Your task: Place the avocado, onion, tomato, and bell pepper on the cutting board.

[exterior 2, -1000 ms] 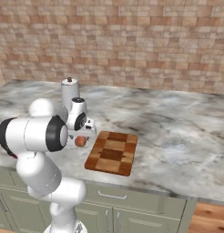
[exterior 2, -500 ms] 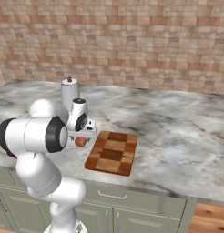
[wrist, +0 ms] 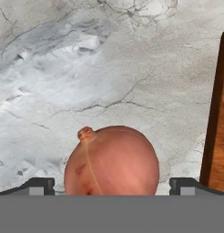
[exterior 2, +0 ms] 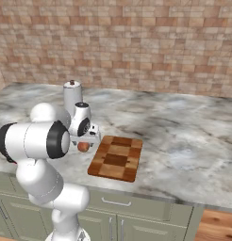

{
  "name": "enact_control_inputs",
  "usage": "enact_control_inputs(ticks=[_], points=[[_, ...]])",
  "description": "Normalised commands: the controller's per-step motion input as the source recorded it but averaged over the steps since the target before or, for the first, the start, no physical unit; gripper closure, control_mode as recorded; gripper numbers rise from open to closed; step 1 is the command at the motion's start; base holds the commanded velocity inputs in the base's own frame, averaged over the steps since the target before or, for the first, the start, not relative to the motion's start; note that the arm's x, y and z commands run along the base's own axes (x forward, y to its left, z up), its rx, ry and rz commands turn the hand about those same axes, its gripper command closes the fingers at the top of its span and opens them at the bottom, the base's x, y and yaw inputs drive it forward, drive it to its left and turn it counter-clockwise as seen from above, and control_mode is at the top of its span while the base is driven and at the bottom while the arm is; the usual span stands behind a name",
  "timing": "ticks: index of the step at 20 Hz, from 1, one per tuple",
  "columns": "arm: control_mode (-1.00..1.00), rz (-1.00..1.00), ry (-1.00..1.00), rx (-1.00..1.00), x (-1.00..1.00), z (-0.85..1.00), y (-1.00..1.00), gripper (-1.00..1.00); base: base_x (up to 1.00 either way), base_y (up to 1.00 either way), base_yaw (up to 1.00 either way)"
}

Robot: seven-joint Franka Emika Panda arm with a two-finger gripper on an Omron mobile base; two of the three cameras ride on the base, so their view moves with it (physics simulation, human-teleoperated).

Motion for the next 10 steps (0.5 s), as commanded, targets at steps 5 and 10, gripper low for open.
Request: enact_control_inputs(ticks=[5,10], points=[[-1.0,0.0,0.0,0.0,0.0,-0.02,0.0,1.0,0.0,0.0,0.0],[-1.0,0.0,0.0,0.0,0.0,-0.01,0.0,1.0,0.0,0.0,0.0]])
